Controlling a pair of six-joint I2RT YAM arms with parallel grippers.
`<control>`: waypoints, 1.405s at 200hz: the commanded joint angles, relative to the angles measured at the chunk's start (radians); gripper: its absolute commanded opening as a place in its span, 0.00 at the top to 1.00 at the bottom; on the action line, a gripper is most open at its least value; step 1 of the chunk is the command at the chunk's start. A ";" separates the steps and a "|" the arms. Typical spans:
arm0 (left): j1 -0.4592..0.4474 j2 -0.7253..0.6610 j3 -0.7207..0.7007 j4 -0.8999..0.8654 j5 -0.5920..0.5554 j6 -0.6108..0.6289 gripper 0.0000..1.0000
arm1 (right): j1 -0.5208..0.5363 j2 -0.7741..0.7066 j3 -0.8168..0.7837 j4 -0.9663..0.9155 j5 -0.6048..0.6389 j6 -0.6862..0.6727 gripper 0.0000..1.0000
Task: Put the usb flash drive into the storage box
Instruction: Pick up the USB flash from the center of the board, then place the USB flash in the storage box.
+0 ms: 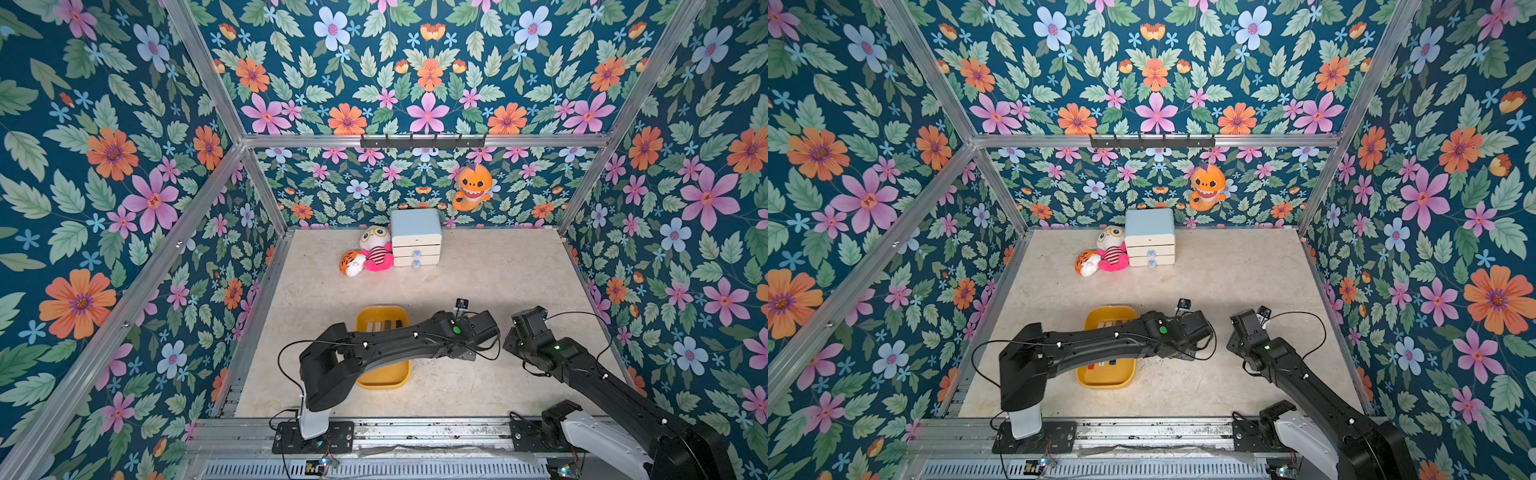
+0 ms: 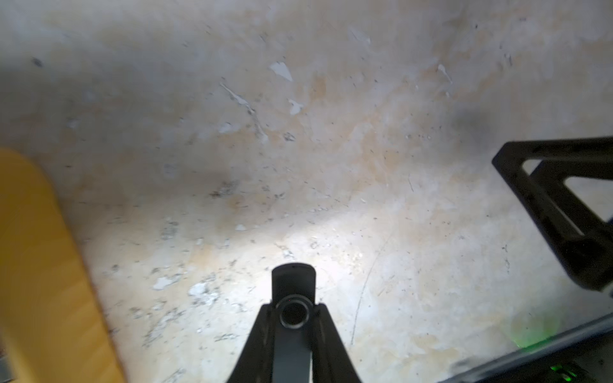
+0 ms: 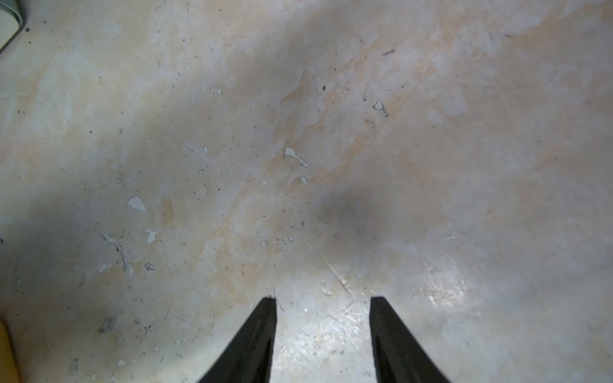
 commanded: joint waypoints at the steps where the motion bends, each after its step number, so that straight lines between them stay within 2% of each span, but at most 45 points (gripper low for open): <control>1: 0.036 -0.117 -0.085 -0.084 -0.080 -0.007 0.89 | 0.000 -0.001 -0.001 0.004 -0.002 -0.008 0.49; 42: 0.174 -0.408 -0.364 -0.076 -0.074 -0.022 0.88 | -0.003 -0.016 -0.009 0.006 -0.004 -0.008 0.49; 67: 0.240 -0.499 -0.495 0.003 -0.017 0.002 0.88 | -0.004 -0.012 -0.008 0.010 -0.008 -0.009 0.48; 98: 0.274 -0.450 -0.583 0.095 0.037 0.034 0.88 | -0.005 0.009 0.000 0.009 -0.010 -0.009 0.48; 155: 0.288 -0.310 -0.601 0.211 0.070 0.065 0.88 | -0.006 0.023 0.005 0.008 -0.010 -0.009 0.48; 181: 0.288 -0.288 -0.614 0.247 0.090 0.061 0.86 | -0.005 0.033 0.008 0.008 -0.010 -0.010 0.49; 226: 0.288 -0.290 -0.642 0.266 0.109 0.049 0.73 | -0.005 0.037 0.009 0.009 -0.011 -0.009 0.49; 242: 0.289 -0.292 -0.644 0.261 0.107 0.045 0.63 | -0.005 0.035 0.010 0.009 -0.011 -0.009 0.49; 256: 0.288 -0.295 -0.640 0.255 0.107 0.046 0.48 | -0.006 0.034 0.010 0.008 -0.012 -0.010 0.49; 281: 0.277 -0.322 -0.597 0.206 0.087 0.051 0.40 | -0.006 0.034 0.009 0.009 -0.011 -0.011 0.48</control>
